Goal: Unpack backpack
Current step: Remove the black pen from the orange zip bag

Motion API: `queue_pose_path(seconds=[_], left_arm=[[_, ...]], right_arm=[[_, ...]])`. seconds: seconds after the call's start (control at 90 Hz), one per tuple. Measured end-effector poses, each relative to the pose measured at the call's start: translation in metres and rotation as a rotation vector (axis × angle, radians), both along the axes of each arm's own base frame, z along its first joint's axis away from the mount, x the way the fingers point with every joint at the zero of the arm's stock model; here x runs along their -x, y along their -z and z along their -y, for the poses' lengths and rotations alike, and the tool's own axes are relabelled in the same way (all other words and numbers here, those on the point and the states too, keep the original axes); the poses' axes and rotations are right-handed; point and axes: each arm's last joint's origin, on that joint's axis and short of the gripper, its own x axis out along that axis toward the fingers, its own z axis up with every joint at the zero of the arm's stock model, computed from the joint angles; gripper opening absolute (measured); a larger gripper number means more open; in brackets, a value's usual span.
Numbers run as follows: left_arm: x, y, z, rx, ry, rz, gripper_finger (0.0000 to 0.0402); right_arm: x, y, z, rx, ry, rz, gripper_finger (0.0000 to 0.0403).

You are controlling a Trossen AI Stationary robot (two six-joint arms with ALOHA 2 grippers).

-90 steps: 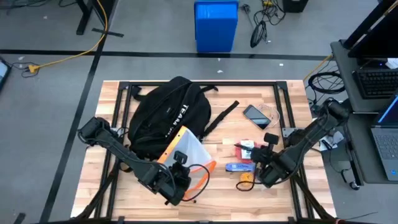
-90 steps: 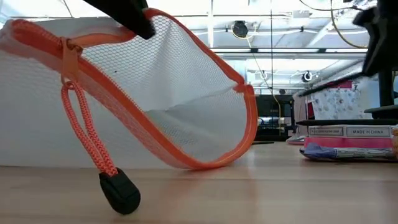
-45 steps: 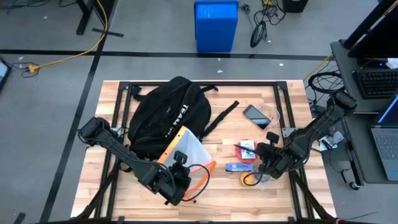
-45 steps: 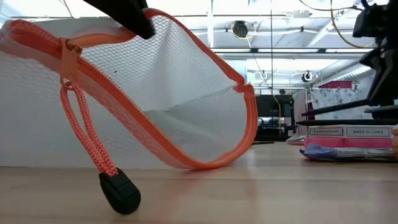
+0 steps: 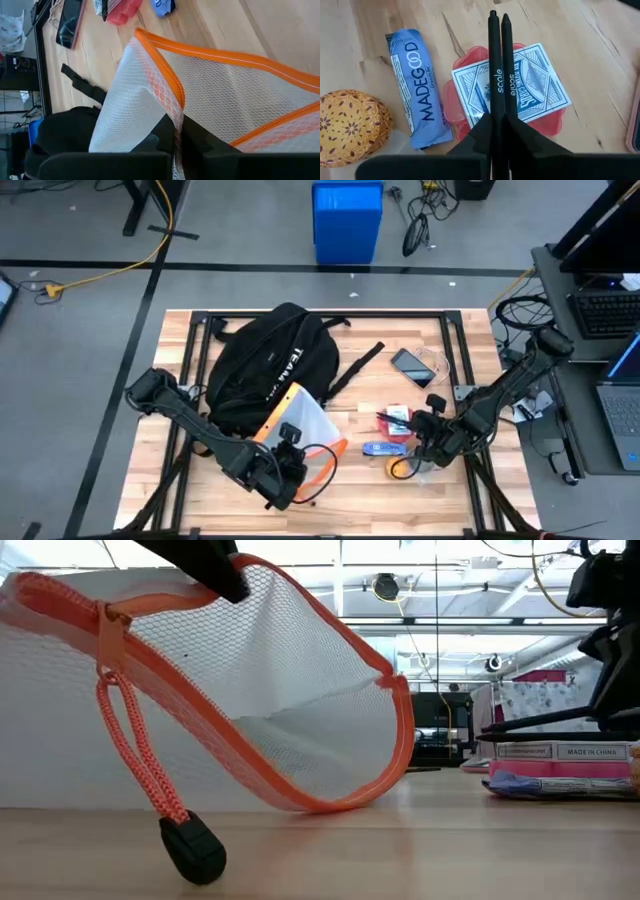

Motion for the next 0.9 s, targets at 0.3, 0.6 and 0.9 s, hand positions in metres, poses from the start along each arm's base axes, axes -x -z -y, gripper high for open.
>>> queue_pose_path(seconds=[0.3, 0.6, 0.9], left_arm=[[0.000, 0.000, 0.000, 0.000, 0.000, 0.000, 0.0000], [0.000, 0.000, 0.000, 0.000, 0.000, 0.000, 0.0000], [0.000, 0.000, 0.000, 0.000, 0.000, 0.000, 0.0000]], right_arm=[[0.001, 0.001, 0.001, 0.009, 0.001, -0.011, 0.0022], [-0.001, 0.007, -0.002, 0.009, -0.008, -0.065, 0.0022], [0.001, 0.011, -0.001, 0.034, 0.019, -0.102, 0.0023]])
